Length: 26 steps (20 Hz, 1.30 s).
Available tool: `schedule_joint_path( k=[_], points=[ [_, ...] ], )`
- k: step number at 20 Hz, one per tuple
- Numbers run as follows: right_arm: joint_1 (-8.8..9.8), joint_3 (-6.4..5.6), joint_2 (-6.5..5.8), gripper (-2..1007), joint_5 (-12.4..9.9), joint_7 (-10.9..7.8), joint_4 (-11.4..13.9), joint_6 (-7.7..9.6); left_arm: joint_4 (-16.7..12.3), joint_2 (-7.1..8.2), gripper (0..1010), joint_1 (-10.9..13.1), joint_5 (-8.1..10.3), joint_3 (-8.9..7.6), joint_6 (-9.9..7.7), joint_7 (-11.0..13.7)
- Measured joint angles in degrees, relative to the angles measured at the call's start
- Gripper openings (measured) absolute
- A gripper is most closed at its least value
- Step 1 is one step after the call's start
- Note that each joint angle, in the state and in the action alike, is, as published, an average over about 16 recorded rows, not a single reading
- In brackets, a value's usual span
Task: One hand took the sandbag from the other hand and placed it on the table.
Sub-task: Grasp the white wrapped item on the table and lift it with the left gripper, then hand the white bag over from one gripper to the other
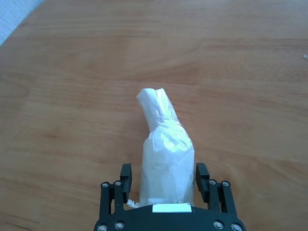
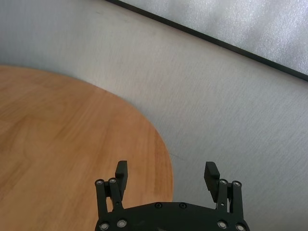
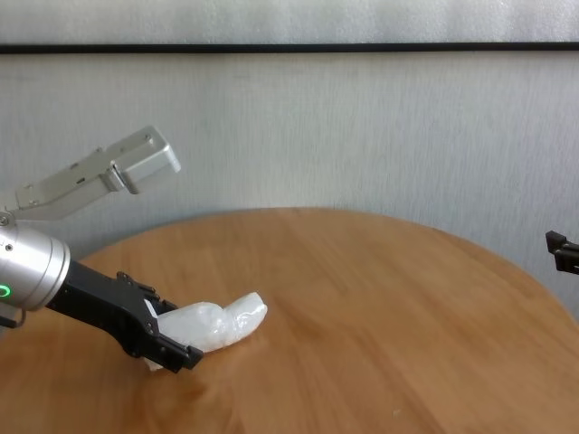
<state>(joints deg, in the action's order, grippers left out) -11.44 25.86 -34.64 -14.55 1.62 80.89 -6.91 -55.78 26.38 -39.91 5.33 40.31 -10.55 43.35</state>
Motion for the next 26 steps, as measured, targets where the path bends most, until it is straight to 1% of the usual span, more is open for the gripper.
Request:
schedule_joint_path(
  k=[6, 9, 12, 15, 18, 20, 24, 26],
  points=[
    [0.00, 0.00, 0.00, 1005, 0.00, 0.00, 0.00, 0.00, -0.19, 0.12, 739, 0.09, 0.14, -0.04, 0.08, 0.07],
    [0.00, 0.00, 0.00, 1005, 0.00, 0.00, 0.00, 0.00, -0.38, 0.12, 677, 0.25, 0.28, -0.23, 0.14, -0.30],
    [0.00, 0.00, 0.00, 1005, 0.00, 0.00, 0.00, 0.00, -1.12, -0.06, 628, 0.90, 0.89, -1.20, 0.56, -1.71],
    [0.00, 0.00, 0.00, 1005, 0.00, 0.00, 0.00, 0.00, -2.91, -0.52, 596, 2.09, 2.03, -3.06, 1.39, -3.79],
    [0.00, 0.00, 0.00, 1005, 0.00, 0.00, 0.00, 0.00, -6.09, -1.08, 582, 3.68, 3.75, -5.39, 2.25, -5.78],
    [0.00, 0.00, 0.00, 1005, 0.00, 0.00, 0.00, 0.00, -8.96, -1.37, 578, 5.01, 5.22, -7.05, 2.80, -7.01],
    [0.00, 0.00, 0.00, 1005, 0.00, 0.00, 0.00, 0.00, -15.87, -1.62, 574, 8.14, 8.59, -10.34, 3.78, -9.00],
    [0.00, 0.00, 0.00, 1005, 0.00, 0.00, 0.00, 0.00, -19.38, -1.52, 574, 9.61, 10.16, -11.58, 4.10, -9.42]
  ],
)
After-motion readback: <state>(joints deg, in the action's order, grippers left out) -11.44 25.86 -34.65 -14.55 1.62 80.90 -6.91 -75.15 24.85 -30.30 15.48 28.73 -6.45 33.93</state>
